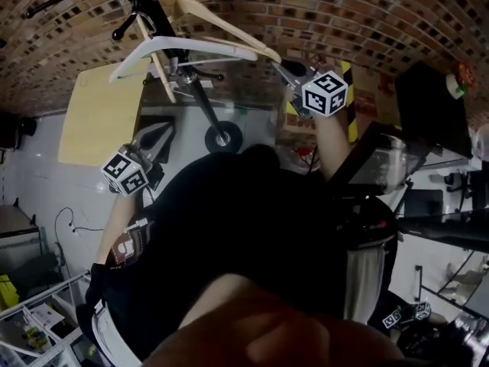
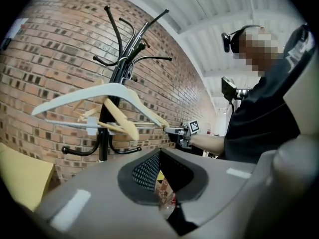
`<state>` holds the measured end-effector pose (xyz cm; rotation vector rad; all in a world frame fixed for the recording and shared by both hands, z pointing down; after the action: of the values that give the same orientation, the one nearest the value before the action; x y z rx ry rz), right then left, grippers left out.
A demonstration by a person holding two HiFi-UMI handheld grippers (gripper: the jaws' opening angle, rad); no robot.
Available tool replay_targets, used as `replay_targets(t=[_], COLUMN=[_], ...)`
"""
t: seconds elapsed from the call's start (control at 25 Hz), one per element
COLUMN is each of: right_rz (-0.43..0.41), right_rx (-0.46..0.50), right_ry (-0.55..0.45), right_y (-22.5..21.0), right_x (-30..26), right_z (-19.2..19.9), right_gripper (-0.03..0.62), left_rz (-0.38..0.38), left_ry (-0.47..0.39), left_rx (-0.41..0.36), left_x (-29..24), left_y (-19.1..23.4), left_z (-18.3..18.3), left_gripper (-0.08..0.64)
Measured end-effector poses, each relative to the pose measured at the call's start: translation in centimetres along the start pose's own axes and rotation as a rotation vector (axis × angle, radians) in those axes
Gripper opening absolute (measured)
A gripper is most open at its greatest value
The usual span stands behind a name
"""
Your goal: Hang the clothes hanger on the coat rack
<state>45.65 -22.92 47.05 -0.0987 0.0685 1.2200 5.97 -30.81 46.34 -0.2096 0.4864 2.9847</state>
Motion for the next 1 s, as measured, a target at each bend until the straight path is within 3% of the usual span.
replay_targets(t=[0.16, 0.36, 0.64, 0.8, 1.0], right_rz=[0.096, 0.209, 0.325, 0.35, 0.317], right_rx=[-0.033, -0.089, -0.188, -0.226, -0.215], right_ry=[0.036, 0.159, 0.245, 0.235, 0.212], right_y=[3.1, 6.4, 11.7, 15.5, 19.3], right_x=[-1.7, -2.8, -1.9, -1.5, -2.0], right_z=[0.9, 4.3, 7.9, 8.2, 7.2], right_gripper=[0.014, 0.014, 0.014, 0.014, 0.014], left_rz=[0.067, 0.11, 0.207, 0.268, 0.309], left_ry=[0.0, 0.012, 0.017, 0.037, 0.033], left_rx=[-0.017, 0.003, 0.012, 0.027, 0.048], left_x=[4.3, 9.0, 11.7, 12.1, 11.6], left_y=[3.2, 6.9, 9.8, 10.6, 10.7], left_z=[0.2, 0.1, 0.6, 1.4, 2.3], left_gripper=[0.002, 0.002, 0.002, 0.002, 0.002])
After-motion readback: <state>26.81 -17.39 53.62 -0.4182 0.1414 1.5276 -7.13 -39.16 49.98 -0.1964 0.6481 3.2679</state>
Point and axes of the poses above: the fingertips, and each gripper's own axes: x backward along the fingers, y to its left, z out of its underside, the point moved 8 cm from there along x, backward along the fingers, and after that the axes turned 5 degrees about x, right-handed, at the moved point
